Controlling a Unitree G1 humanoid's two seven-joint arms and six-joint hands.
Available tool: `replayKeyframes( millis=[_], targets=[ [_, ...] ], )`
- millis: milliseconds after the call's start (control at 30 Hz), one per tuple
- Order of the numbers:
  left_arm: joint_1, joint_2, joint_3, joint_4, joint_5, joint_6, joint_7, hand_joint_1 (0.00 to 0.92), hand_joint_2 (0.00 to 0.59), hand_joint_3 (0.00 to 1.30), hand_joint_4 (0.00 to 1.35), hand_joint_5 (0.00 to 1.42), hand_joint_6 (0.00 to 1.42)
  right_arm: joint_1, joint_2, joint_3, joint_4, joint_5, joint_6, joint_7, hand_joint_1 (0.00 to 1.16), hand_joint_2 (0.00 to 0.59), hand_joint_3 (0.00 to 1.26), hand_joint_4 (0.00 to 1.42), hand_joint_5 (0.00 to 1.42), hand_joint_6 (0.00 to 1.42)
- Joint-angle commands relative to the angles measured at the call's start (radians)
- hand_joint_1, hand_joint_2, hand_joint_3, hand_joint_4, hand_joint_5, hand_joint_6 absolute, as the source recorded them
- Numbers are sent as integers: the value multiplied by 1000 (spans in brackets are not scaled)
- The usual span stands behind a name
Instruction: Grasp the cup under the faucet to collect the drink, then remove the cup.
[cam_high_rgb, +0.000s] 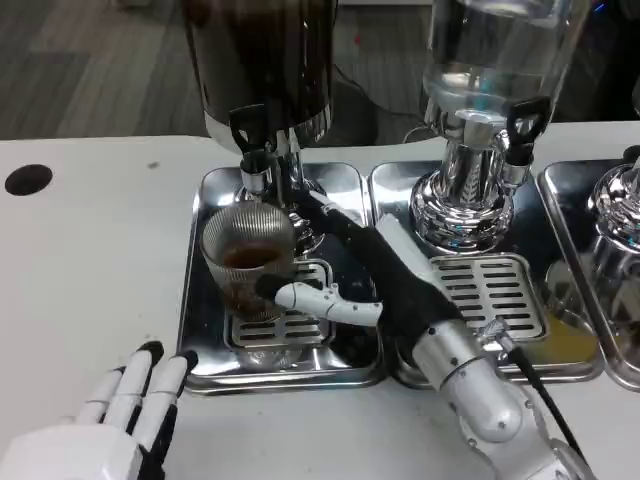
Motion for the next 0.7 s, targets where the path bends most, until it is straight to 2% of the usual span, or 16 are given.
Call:
replayKeyframes(
  millis=[33,400,700],
  targets=[
    [18,-1,5,15,-18,-8,9,0,68,93,0,91,303,-35,21,-2,38,12,-41,-15,461,21,108,114,107,7],
    [56,-3,-2,45,-24,-16,35,0,78,96,0,91,303,-54,45,-9,86,29,-75,-19,495,18,99,107,117,23],
    [98,1,12,54,-39,-30,66,0,81,109,0,91,303,-55,65,-2,87,25,-70,-38,510,30,88,89,120,26]
  ],
)
